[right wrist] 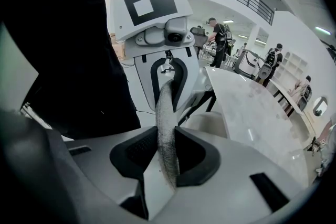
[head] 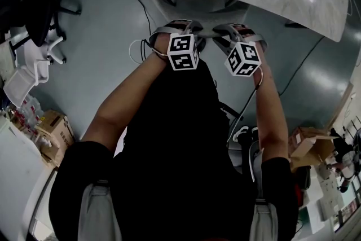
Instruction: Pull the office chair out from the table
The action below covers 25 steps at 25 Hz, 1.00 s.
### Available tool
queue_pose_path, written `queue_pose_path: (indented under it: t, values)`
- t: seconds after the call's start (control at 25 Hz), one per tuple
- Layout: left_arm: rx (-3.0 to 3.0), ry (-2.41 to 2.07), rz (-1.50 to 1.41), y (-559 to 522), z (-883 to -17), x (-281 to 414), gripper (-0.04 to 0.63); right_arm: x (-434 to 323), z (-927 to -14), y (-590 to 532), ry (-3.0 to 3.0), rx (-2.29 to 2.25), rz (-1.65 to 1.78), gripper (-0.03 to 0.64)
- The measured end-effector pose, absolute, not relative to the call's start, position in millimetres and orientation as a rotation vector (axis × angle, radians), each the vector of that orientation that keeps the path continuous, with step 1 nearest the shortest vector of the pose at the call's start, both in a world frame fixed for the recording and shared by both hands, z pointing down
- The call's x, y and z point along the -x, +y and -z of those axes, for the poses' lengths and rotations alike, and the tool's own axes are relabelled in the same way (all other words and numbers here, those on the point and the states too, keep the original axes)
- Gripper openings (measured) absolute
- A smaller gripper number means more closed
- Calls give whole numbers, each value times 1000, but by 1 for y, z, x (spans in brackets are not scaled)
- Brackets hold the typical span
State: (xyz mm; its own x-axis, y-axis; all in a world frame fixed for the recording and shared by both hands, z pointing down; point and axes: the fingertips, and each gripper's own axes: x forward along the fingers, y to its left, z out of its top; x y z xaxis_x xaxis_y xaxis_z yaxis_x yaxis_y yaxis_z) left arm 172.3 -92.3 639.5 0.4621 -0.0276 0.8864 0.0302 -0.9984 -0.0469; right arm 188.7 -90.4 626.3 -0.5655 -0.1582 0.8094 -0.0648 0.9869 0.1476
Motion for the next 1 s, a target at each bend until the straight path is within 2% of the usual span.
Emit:
queue_pose_path:
  t: [1.0]
  values:
    - [2699,-57,1598,-80,-631,-167,84,-184,-621,-78,-2145,-196,78,78]
